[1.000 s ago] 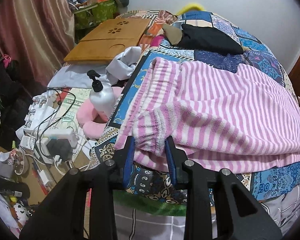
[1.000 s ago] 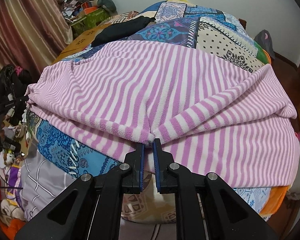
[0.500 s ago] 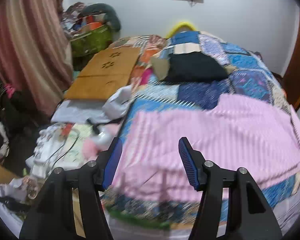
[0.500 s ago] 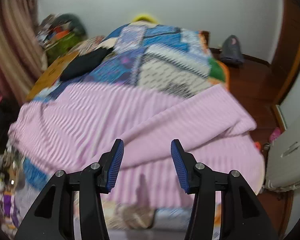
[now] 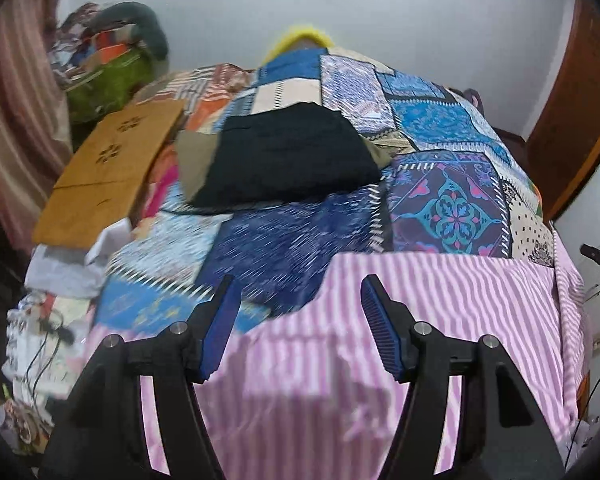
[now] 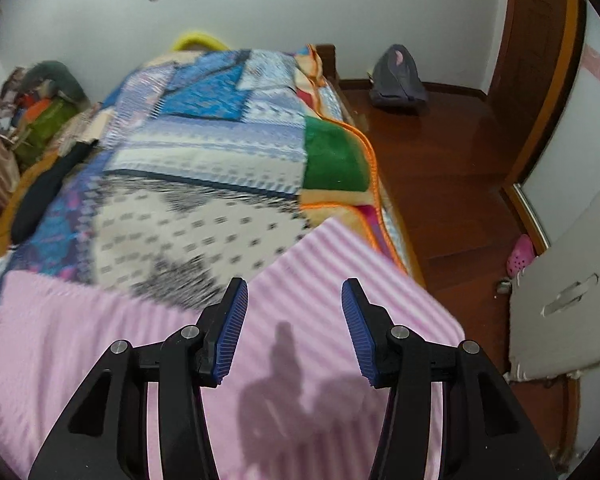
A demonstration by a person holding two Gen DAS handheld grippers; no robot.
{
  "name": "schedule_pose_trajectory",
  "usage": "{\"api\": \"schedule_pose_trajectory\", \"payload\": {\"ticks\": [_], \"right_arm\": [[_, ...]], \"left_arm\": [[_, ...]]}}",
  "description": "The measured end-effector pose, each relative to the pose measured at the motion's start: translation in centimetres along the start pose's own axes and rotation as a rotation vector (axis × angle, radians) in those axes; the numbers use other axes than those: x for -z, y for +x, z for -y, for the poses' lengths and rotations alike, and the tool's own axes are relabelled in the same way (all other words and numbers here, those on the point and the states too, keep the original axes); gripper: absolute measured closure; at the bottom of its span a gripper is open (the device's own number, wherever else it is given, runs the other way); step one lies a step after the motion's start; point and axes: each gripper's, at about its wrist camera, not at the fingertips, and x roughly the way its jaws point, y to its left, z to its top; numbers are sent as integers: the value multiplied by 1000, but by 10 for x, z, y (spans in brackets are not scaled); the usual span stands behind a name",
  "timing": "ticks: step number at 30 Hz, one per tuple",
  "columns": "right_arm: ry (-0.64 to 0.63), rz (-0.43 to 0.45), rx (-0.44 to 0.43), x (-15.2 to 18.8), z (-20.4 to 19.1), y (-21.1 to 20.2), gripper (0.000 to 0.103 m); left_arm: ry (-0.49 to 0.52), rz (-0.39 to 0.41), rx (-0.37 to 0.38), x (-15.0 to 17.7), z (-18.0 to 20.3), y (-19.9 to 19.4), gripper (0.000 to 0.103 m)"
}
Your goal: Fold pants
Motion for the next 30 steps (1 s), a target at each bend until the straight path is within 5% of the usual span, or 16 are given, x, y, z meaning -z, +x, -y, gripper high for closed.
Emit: {"api": "schedule_pose_trajectory", "payload": {"ticks": [10,12,13,16,22,30], "right_arm": [[-1,-83,18,-21,25,81,60],[-17,-81,13,-19,22,82,70],[-32,-80,22,-18,20,82,86],[-103,-85,57,-12,11,80,94],[-138,-35,40,0,11,29,97],[-51,66,-17,21,43,-62,97]], "left_arm": [[54,-70,8,-15,40,67,41],[68,-82,20,-13,47,73,41],[73,-90,26,-11,51,76,41],[83,-112,36,-6,63,77,41],[131,-102,83,3,105,47,41],[232,-138,249,34,196,3,41]]}}
